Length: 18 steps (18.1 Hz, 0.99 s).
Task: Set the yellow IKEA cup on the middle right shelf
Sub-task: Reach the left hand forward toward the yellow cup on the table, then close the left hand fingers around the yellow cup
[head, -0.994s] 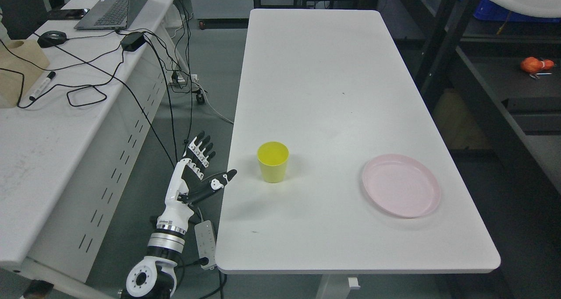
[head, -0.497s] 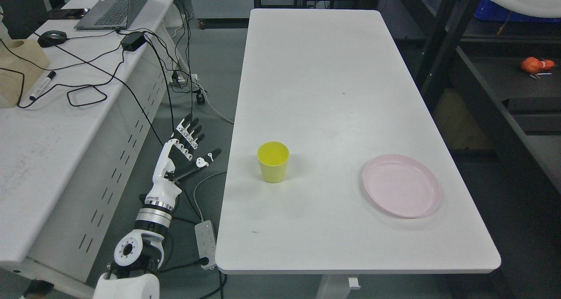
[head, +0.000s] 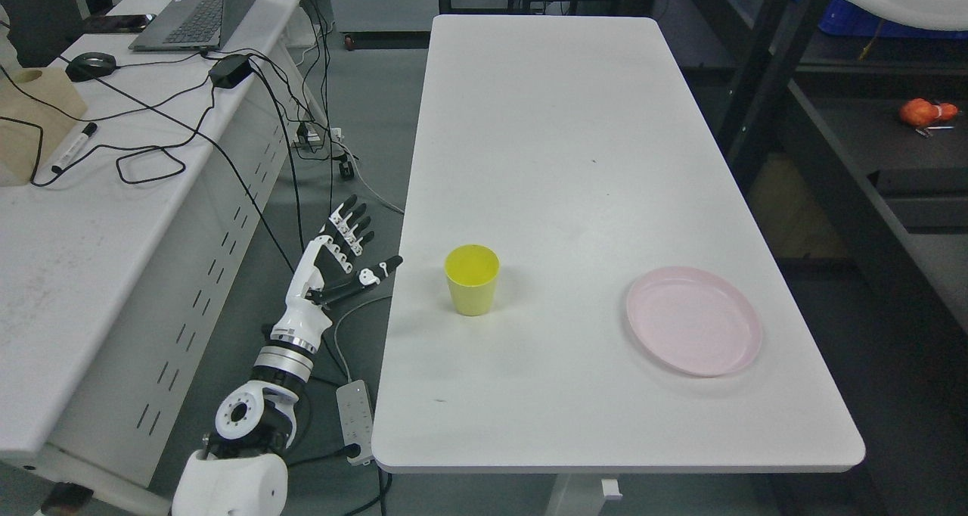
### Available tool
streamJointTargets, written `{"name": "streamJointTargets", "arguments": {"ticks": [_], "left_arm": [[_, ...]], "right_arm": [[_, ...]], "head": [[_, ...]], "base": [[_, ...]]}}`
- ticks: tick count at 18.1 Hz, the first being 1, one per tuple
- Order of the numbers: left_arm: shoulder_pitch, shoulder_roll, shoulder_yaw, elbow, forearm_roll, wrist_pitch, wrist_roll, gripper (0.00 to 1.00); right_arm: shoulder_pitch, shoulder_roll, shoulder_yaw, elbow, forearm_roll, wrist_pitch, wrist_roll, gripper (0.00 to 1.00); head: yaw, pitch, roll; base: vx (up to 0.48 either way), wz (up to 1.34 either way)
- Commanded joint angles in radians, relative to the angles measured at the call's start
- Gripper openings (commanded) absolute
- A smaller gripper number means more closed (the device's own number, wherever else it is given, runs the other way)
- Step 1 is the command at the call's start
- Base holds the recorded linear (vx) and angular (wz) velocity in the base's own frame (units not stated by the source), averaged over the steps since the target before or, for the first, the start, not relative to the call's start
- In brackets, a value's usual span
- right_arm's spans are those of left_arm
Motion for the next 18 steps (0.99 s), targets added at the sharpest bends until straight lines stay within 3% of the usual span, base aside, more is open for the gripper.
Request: {"name": "streamJointTargets", "arguments": {"ticks": [1, 10, 18], "left_arm": [[-0.013, 0.006, -0.179, 0.075, -0.034, -0.002, 0.001, 0.98], [-0.013, 0.006, -0.216, 0.087, -0.112, 0.002, 0.001, 0.98], [-0.088, 0.006, -0.204, 0.193, -0.143, 0.003, 0.005, 0.98]], "right_arm": [[0.014, -0.017, 0.017, 0.000, -0.025, 0.000, -0.001, 0.99], [0.014, -0.017, 0.017, 0.000, -0.025, 0.000, -0.001, 0.99], [0.014, -0.017, 0.017, 0.000, -0.025, 0.000, -0.001, 0.99]], "head": [[0.0000, 0.000, 0.000], [0.0000, 0.000, 0.000], [0.0000, 0.000, 0.000]], "base": [[0.000, 0.00], [0.000, 0.00], [0.000, 0.00]]}}
